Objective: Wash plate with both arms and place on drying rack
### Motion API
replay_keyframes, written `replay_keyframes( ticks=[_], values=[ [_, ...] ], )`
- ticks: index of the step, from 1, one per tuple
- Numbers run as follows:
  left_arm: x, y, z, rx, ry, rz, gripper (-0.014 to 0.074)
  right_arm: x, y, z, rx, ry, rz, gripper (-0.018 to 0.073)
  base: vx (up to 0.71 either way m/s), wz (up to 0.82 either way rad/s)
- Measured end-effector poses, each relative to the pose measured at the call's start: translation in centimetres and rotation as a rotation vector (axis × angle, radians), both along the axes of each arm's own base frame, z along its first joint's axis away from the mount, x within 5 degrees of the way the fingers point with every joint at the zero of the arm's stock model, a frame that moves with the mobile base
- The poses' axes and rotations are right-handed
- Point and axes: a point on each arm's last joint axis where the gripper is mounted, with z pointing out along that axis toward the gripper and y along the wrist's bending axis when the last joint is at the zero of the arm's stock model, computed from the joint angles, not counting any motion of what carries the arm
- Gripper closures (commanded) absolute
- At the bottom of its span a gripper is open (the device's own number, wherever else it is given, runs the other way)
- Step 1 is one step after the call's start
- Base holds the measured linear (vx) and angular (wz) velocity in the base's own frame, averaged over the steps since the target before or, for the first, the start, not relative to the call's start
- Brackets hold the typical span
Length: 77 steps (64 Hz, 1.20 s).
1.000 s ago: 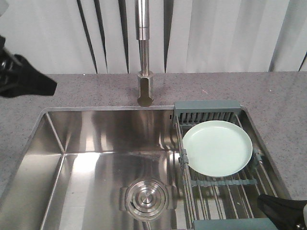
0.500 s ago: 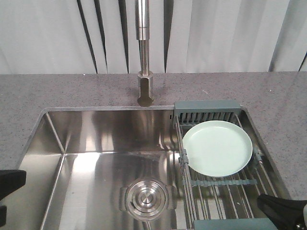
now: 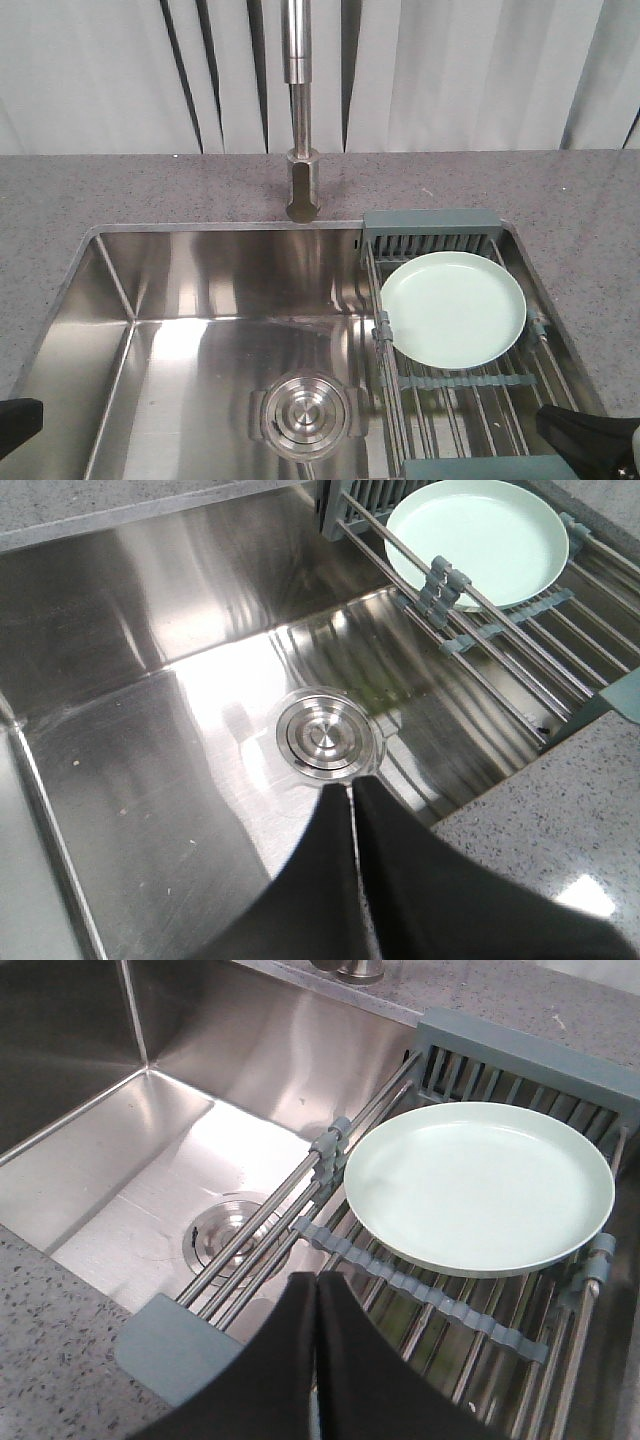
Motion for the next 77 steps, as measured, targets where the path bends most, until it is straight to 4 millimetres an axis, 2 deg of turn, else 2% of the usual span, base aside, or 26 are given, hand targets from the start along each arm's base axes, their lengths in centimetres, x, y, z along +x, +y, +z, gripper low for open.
replay_keyframes(
  ticks=[43, 49, 66, 77],
  values=[
    [0.1, 0.1, 0.1, -0.007, -0.013, 0.018, 0.0603, 0.0, 0.0, 0.0, 0.0, 0.0, 0.0, 0.0564, 0.0, 0.0],
    [0.4, 0.5, 0.1, -0.008, -0.014, 0.084, 0.0603, 0.0, 0.0, 0.0, 0.0, 0.0, 0.0, 0.0564, 0.0, 0.0],
    [0.8, 2.9, -0.6, 0.006, 0.062, 0.422, 0.0603, 0.0, 0.0, 0.0, 0.0, 0.0, 0.0, 0.0564, 0.0, 0.0],
    [0.4, 3.6, -2.9, 0.011, -0.044, 0.483, 0.0603, 0.0, 0.0, 0.0, 0.0, 0.0, 0.0, 0.0564, 0.0, 0.0]
  ],
)
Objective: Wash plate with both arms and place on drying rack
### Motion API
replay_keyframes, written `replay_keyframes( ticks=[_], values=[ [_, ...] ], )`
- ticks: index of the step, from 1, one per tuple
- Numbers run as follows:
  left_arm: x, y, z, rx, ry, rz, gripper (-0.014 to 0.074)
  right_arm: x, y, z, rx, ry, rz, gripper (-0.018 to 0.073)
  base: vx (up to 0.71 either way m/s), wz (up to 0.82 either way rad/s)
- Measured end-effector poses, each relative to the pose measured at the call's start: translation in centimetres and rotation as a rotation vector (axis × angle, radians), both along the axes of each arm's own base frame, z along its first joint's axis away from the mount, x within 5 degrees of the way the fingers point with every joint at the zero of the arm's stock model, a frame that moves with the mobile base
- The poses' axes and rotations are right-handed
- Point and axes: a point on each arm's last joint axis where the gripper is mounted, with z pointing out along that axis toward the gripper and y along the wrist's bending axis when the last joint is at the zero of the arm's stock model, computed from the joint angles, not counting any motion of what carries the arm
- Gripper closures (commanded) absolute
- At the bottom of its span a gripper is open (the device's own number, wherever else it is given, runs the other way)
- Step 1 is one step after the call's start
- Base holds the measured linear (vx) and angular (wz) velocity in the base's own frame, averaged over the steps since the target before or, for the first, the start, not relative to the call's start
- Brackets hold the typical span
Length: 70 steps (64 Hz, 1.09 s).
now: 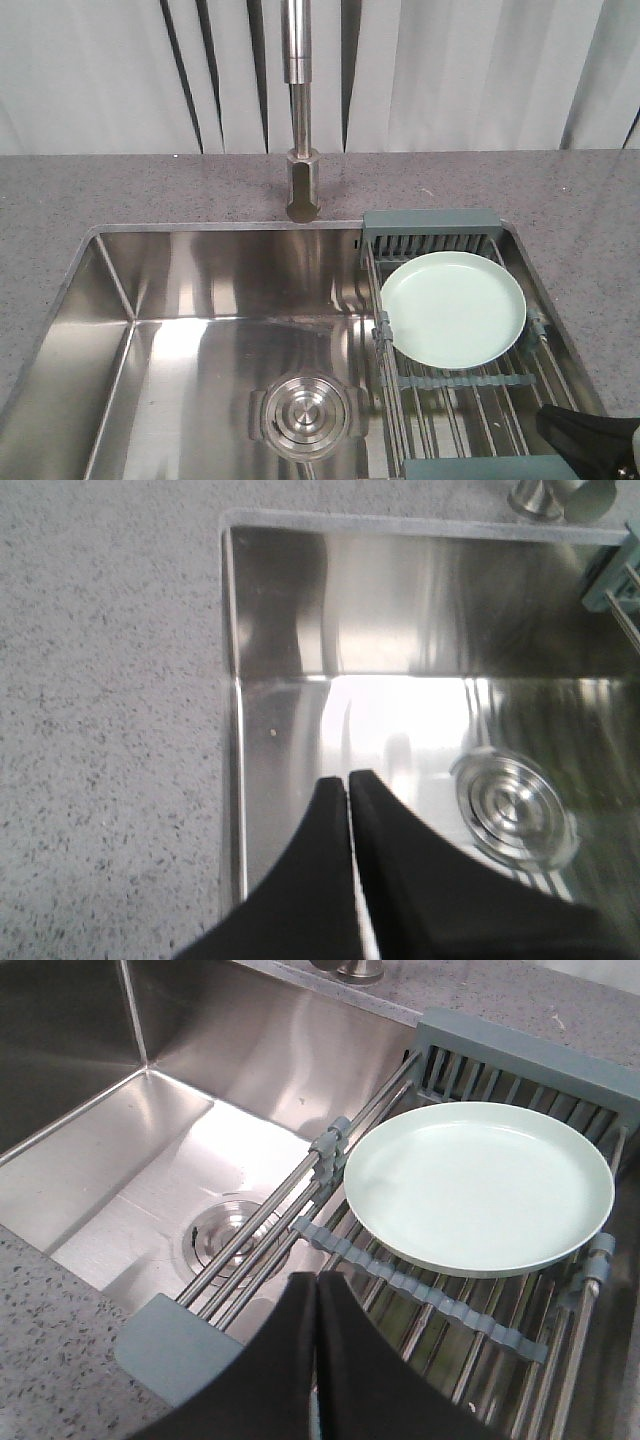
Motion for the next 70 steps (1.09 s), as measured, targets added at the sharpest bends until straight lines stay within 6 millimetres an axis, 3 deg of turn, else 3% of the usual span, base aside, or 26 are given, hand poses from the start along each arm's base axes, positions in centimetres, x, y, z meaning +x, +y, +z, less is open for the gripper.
replay_keyframes(
  ticks=[16, 26, 48, 70],
  values=[
    [-1.4, 0.3, -5.7, 0.021, -0.211, -0.005, 0.0603, 0.0, 0.0, 0.0, 0.0, 0.0, 0.0, 0.0564, 0.0, 0.0],
    [-2.4, 0.5, -9.0, 0.025, -0.237, -0.008, 0.0603, 0.0, 0.0, 0.0, 0.0, 0.0, 0.0, 0.0564, 0.0, 0.0],
    [-3.4, 1.0, -8.7, 0.156, -0.377, -0.012, 0.0603, 0.0, 0.0, 0.0, 0.0, 0.0, 0.0, 0.0564, 0.0, 0.0],
    [-3.2, 1.4, -7.6, 0.16, -0.486, 0.09, 0.0603, 0.0, 0.0, 0.0, 0.0, 0.0, 0.0, 0.0564, 0.0, 0.0]
  ],
)
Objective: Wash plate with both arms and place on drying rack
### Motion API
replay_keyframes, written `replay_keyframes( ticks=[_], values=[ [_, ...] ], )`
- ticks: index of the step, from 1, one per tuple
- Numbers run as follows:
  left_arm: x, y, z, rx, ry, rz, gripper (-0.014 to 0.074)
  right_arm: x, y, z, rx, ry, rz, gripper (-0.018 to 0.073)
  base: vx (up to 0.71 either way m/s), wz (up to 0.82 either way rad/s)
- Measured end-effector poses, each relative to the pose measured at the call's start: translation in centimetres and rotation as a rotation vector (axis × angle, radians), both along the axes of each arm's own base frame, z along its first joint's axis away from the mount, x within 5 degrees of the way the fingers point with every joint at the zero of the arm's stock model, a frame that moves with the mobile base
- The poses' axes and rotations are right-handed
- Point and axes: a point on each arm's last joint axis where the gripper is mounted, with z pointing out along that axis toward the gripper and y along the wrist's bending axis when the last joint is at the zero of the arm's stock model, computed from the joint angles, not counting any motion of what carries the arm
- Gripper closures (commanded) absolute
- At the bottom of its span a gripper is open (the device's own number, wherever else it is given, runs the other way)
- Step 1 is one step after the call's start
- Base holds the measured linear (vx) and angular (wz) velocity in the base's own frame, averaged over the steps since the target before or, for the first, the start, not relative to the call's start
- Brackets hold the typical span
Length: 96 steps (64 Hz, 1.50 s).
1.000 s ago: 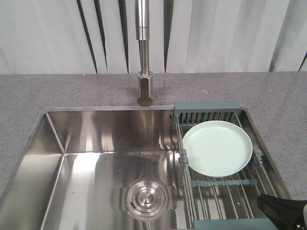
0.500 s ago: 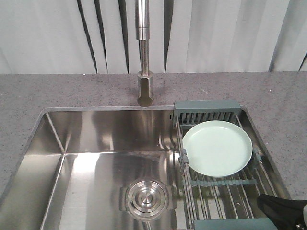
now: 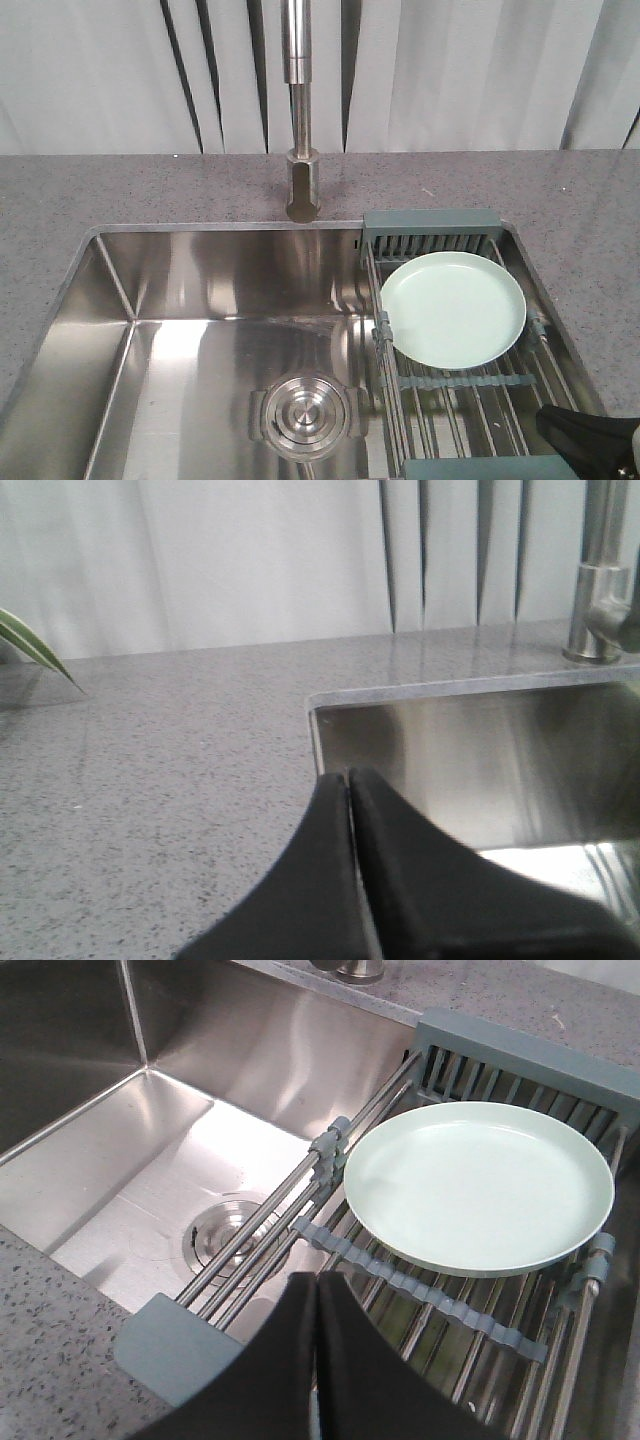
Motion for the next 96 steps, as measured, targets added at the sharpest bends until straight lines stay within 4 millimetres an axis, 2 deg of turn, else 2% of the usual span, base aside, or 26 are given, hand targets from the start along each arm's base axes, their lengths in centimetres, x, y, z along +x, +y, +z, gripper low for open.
replay_keyframes(
  ticks=[24, 87, 96],
  values=[
    [0.0, -0.1, 0.0, -0.181, 0.0, 0.013, 0.0603, 0.0, 0.0, 0.0, 0.0, 0.0, 0.0, 0.0564, 0.0, 0.0],
    [0.0, -0.1, 0.0, -0.188, 0.0, 0.013, 0.0603, 0.0, 0.0, 0.0, -0.003, -0.001, 0.002, 0.0564, 0.0, 0.0],
    [0.0, -0.1, 0.0, -0.188, 0.0, 0.013, 0.0603, -0.2, 0.0, -1.0, 0.009, -0.02, 0.008, 0.0564, 0.0, 0.0]
  ],
)
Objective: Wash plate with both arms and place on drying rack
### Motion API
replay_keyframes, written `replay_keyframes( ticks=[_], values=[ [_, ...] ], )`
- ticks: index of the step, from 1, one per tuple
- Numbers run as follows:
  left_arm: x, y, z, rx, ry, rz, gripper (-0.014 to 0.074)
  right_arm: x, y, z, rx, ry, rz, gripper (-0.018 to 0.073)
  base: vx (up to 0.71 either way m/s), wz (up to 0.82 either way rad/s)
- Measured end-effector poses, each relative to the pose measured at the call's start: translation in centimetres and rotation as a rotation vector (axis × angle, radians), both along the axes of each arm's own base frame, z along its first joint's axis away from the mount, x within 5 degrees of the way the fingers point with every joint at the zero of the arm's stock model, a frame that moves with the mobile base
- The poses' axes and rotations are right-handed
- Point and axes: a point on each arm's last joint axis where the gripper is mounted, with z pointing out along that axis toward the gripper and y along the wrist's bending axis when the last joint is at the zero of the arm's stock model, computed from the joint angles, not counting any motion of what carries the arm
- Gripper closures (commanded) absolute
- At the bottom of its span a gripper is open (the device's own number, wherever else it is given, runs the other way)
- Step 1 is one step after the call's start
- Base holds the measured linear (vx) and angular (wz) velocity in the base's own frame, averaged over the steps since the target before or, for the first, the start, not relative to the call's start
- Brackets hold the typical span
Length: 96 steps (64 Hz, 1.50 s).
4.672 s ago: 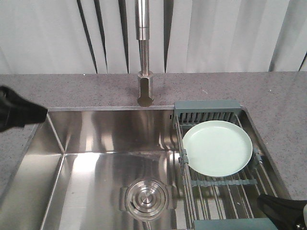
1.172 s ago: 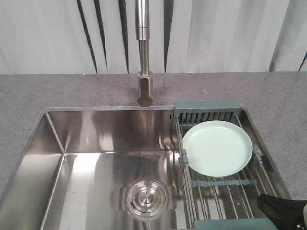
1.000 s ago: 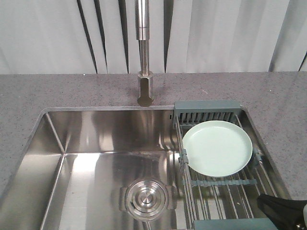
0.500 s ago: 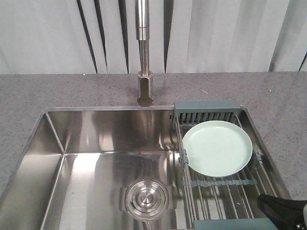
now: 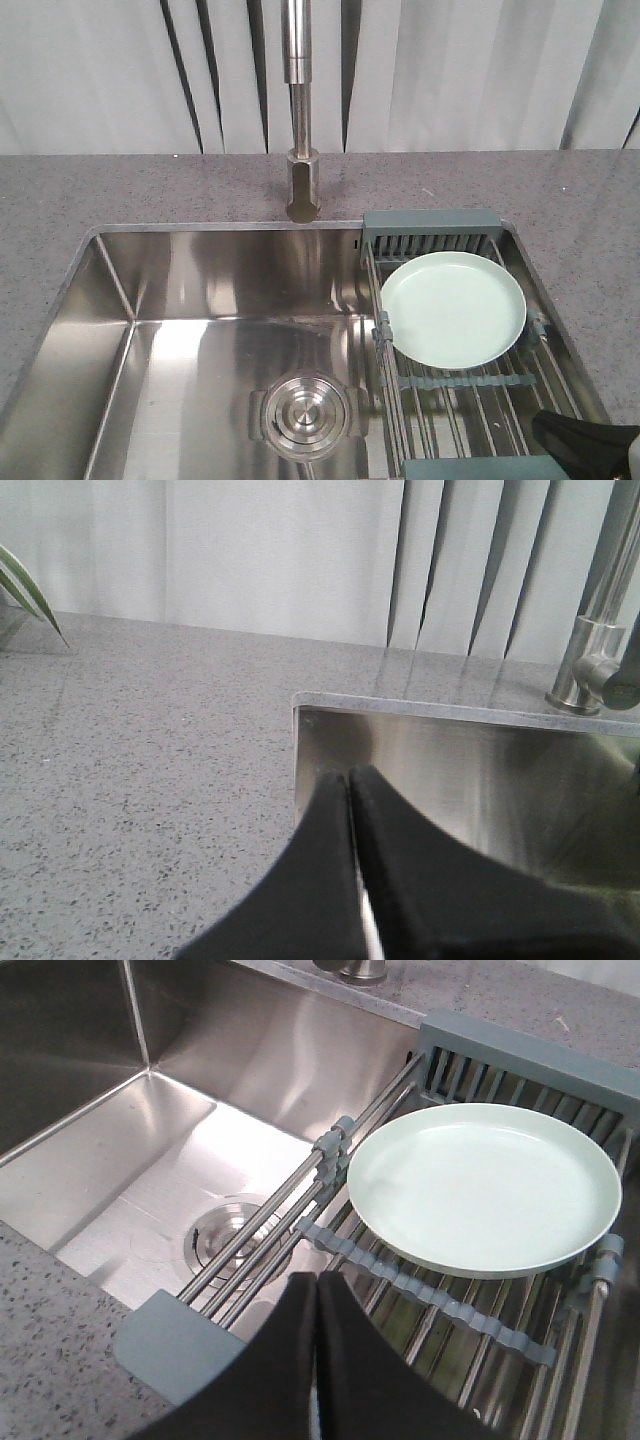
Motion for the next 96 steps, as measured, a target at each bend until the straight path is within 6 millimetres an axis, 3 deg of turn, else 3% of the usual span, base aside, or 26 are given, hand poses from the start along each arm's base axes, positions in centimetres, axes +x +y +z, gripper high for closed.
replay_keyframes(
  ticks=[11, 32, 62, 96],
  values=[
    [0.0, 0.0, 0.0, 0.0, 0.0, 0.0, 0.0603, -0.6, -0.6, -2.7, 0.02, -0.038, -0.016, 0.0564, 0.0, 0.0],
    [0.0, 0.0, 0.0, 0.0, 0.001, 0.0, 0.0603, -1.2, -3.2, -3.9, 0.212, -0.222, -0.317, 0.0564, 0.0, 0.0],
    [0.0, 0.0, 0.0, 0.0, 0.0, 0.0, 0.0603, -2.8, -4.5, -2.5, 0.304, -0.491, -0.447, 0.0564, 0.0, 0.0],
    [0.0, 0.0, 0.0, 0.0, 0.0, 0.0, 0.0603, -2.8, -4.8, -2.4, 0.291, -0.513, -0.496, 0.0564, 0.0, 0.0]
  ],
)
